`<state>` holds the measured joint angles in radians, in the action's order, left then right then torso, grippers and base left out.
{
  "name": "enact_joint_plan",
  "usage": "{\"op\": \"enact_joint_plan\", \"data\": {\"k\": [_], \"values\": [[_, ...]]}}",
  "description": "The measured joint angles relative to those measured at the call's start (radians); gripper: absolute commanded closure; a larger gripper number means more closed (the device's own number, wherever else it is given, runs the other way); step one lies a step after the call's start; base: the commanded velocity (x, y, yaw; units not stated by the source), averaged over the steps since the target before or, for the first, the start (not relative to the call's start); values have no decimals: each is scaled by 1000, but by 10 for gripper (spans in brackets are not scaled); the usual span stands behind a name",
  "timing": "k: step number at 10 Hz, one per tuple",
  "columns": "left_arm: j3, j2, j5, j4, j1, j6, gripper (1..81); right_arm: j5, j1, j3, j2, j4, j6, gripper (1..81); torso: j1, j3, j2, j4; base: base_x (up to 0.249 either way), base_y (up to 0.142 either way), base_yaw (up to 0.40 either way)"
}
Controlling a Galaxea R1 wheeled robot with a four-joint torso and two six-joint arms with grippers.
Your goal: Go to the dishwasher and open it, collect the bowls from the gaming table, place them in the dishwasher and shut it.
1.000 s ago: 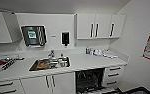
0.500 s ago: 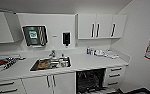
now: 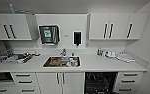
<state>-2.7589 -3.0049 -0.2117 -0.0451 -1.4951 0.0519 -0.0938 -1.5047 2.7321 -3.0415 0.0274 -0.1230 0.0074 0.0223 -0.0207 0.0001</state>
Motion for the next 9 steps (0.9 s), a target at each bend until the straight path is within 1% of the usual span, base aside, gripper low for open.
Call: {"op": "enact_joint_plan", "data": {"k": [9], "values": [[-4, -3, 2, 1, 1, 5, 10, -3, 0, 0, -2, 0, 0, 10, 0, 0, 0, 0, 0, 0, 360]]}}
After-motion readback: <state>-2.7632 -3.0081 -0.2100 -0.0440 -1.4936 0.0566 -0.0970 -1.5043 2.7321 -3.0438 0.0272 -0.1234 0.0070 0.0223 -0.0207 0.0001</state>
